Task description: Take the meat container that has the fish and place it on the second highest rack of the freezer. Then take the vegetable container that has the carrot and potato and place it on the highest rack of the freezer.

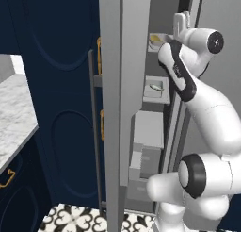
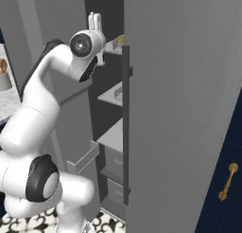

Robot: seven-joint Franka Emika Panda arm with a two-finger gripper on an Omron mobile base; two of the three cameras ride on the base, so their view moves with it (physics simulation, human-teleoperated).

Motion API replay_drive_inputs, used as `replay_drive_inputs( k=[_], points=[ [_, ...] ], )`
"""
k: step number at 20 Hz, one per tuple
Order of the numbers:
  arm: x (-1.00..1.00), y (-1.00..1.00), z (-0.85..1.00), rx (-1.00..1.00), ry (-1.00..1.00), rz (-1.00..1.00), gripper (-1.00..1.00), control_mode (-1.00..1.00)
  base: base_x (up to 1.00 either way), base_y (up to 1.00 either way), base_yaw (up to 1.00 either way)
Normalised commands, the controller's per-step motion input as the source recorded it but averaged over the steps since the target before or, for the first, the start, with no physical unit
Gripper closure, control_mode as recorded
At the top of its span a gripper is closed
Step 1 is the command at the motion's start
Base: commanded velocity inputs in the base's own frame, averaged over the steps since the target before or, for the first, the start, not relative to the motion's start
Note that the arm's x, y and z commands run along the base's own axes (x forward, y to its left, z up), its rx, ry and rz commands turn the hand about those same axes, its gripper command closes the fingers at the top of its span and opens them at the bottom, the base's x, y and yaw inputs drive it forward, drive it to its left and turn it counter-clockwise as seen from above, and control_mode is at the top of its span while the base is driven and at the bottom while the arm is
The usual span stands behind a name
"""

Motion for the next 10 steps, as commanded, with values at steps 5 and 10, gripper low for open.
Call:
replay_drive_inputs(
  k=[5,10],
  points=[
    [-1.0,-0.18,0.0,0.0,0.0,0.0,-1.0,-1.0,0.0,0.0,0.0],
    [-1.0,-0.16,-0.07,0.0,0.02,0.0,-1.0,-1.0,0.0,0.0,0.0]
  ],
)
